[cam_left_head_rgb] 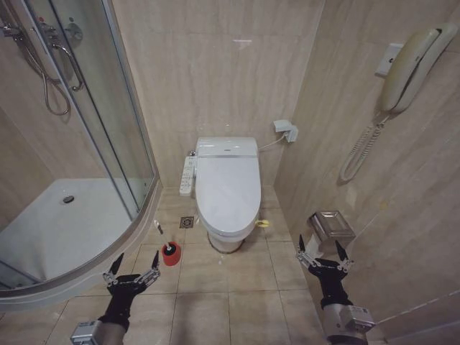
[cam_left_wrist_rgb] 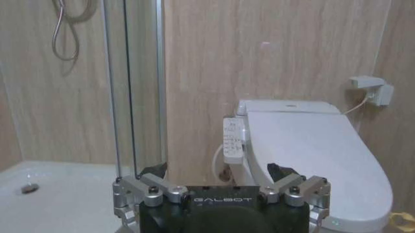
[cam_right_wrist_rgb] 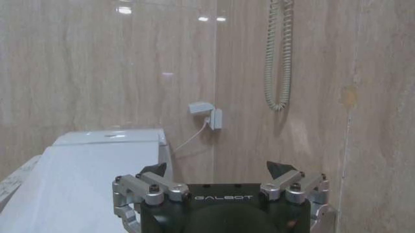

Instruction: Open the toilet lid, clean the toilet bowl with a toilet brush, close the toilet lid, and flush.

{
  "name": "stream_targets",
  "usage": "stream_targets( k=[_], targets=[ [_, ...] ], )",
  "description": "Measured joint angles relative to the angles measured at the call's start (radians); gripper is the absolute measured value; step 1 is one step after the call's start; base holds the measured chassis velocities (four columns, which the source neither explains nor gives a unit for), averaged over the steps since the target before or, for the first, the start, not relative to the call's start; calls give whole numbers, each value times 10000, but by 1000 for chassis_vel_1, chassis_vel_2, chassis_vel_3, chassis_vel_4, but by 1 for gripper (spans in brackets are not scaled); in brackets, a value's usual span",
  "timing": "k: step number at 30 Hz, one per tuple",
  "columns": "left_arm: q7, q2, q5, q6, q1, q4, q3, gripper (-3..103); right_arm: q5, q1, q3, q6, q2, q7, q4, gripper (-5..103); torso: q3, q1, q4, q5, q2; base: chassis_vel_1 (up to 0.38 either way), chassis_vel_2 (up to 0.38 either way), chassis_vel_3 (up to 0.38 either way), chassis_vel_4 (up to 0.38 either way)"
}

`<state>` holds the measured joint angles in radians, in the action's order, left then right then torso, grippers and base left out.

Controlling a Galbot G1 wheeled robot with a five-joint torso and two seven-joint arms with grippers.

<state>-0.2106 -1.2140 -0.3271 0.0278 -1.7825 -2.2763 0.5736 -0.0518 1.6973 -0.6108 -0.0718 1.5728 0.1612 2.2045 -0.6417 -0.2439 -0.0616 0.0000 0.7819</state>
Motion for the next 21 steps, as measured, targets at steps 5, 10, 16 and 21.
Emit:
stream_targets(
  k=[5, 10, 16, 21],
  targets=[
    [70, 292, 101, 58, -172, -191, 258, 100, 0, 0, 0, 0, 0, 0, 0, 100, 0, 0, 1, 0, 0, 0, 0, 0, 0],
    [430, 518, 971, -396, -352, -327, 676, 100, 0, 0, 0, 0, 0, 0, 0, 100, 1, 1, 1, -1, 0, 0, 0, 0, 0],
    [281, 329, 1329, -398, -909, -1463, 919, 100, 0, 0, 0, 0, 0, 0, 0, 100, 1, 1, 2, 1, 0, 0, 0, 0, 0],
    [52, 146, 1207, -241, -1675, -2230, 1033, 100, 0, 0, 0, 0, 0, 0, -1, 100, 1, 1, 2, 4, 0, 0, 0, 0, 0]
  ],
)
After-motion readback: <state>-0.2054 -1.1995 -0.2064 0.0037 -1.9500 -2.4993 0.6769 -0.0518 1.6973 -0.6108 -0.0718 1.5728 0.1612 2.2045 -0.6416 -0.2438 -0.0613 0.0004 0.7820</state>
